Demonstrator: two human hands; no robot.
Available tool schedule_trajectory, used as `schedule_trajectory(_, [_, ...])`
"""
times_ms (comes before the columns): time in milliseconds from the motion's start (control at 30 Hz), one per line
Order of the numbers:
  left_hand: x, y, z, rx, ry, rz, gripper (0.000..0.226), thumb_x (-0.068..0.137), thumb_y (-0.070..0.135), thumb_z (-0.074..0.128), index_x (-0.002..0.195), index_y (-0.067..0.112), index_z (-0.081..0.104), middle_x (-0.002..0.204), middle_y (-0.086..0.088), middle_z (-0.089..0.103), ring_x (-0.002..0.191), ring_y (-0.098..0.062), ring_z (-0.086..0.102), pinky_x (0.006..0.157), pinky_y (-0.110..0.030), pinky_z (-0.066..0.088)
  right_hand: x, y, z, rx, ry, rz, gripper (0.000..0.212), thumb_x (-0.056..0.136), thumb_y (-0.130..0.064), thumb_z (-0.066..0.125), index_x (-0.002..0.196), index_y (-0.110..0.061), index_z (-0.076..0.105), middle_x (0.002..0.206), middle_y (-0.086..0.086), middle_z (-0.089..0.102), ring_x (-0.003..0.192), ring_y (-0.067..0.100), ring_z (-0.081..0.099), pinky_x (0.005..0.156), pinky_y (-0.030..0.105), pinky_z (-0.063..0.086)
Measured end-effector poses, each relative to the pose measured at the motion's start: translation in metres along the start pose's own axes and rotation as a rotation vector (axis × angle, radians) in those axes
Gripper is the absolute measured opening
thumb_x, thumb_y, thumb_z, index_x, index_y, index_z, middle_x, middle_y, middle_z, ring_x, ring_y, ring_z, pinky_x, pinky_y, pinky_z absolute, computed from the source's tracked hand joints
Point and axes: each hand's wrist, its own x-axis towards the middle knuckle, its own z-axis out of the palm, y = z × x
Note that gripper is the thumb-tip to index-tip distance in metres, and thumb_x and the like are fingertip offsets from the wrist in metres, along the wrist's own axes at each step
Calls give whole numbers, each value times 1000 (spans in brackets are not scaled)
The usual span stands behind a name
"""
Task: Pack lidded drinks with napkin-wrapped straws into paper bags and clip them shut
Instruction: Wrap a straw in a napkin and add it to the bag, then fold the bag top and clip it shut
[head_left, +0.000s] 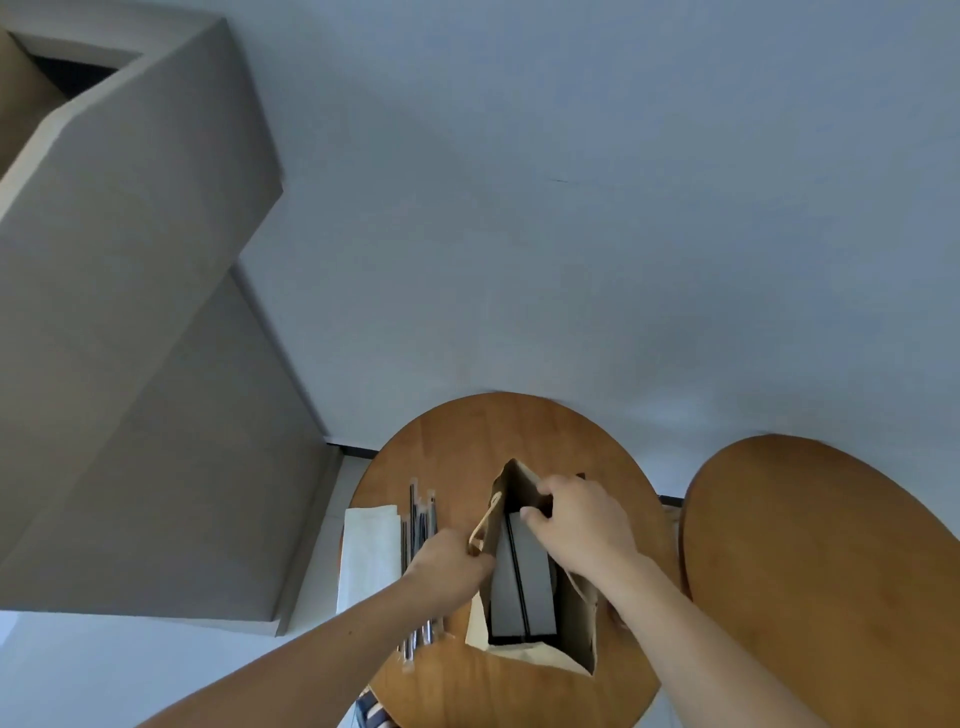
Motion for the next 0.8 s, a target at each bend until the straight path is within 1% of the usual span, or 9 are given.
schedule_trajectory(67, [-3, 5, 1, 1, -34, 53, 34, 89, 23, 55, 122, 31, 55, 93, 0, 65, 76, -16, 68, 64, -25, 58, -9, 18, -16, 132, 127, 36, 38, 93, -48, 56, 126, -30, 60, 123, -13, 62, 110, 9, 58, 77, 20, 46])
schedule_trajectory(133, [-5, 9, 4, -31, -67, 86, 46, 90, 24, 55, 134, 36, 48, 98, 8, 61, 77, -12, 66, 63, -22, 56, -19, 39, -20, 316, 186, 128, 39, 94, -47, 56, 128, -28, 57, 128, -12, 59, 115, 8, 56, 87, 21, 45])
schedule_trajectory(233, [-8, 12, 15, -75, -99, 107, 44, 93, 29, 57, 135, 37, 47, 100, 12, 60, 79, -10, 63, 71, -27, 56, -32, 57, -5, 581, 20, 365, 47, 96, -54, 47, 133, -25, 51, 128, -7, 57, 117, 14, 54, 92, 28, 45])
schedule_trajectory(267, [-10, 13, 19, -98, -124, 104, 47, 92, 32, 58, 137, 38, 46, 103, 14, 59, 80, -8, 62, 71, -25, 54, -36, 58, 3, 693, -72, 439, 44, 97, -57, 43, 128, -26, 52, 122, -7, 57, 113, 15, 55, 92, 30, 46])
schedule_trajectory(333, [-13, 16, 28, -125, -193, 127, 52, 87, 37, 62, 136, 42, 46, 108, 17, 58, 85, -5, 62, 69, -17, 50, -43, 54, 18, 920, -216, 516, 34, 99, -56, 38, 106, -29, 58, 103, -9, 62, 95, 13, 60, 84, 32, 51])
schedule_trajectory(433, [-14, 21, 41, -82, -216, 188, 34, 80, 38, 67, 114, 42, 60, 109, 15, 64, 103, -7, 59, 83, -20, 48, -41, 47, 28, 1121, -245, 482, 43, 102, -42, 41, 87, -18, 73, 86, 5, 75, 80, 23, 72, 74, 42, 60])
schedule_trajectory(500, [-16, 24, 47, -77, -207, 182, 35, 77, 37, 69, 111, 38, 63, 111, 12, 64, 107, -6, 57, 91, -24, 47, -38, 42, 27, 1194, -248, 457, 39, 98, -29, 44, 82, -12, 74, 84, 14, 75, 76, 29, 73, 66, 40, 60])
schedule_trajectory(633, [-23, 31, 57, 37, -187, 171, 59, 66, 51, 70, 122, 41, 52, 119, 13, 52, 107, -8, 55, 94, -30, 50, -34, 41, 30, 1244, -238, 415, 31, 95, -17, 45, 87, 5, 65, 76, 15, 73, 68, 28, 71, 56, 32, 56])
schedule_trajectory(800, [-25, 35, 74, 331, -58, 29, 99, 59, 70, 65, 143, 44, 20, 115, 6, 40, 107, -21, 52, 91, -38, 53, -33, 44, 27, 1322, -248, 413, 26, 95, -14, 45, 99, -5, 69, 88, 13, 75, 80, 28, 73, 61, 33, 58])
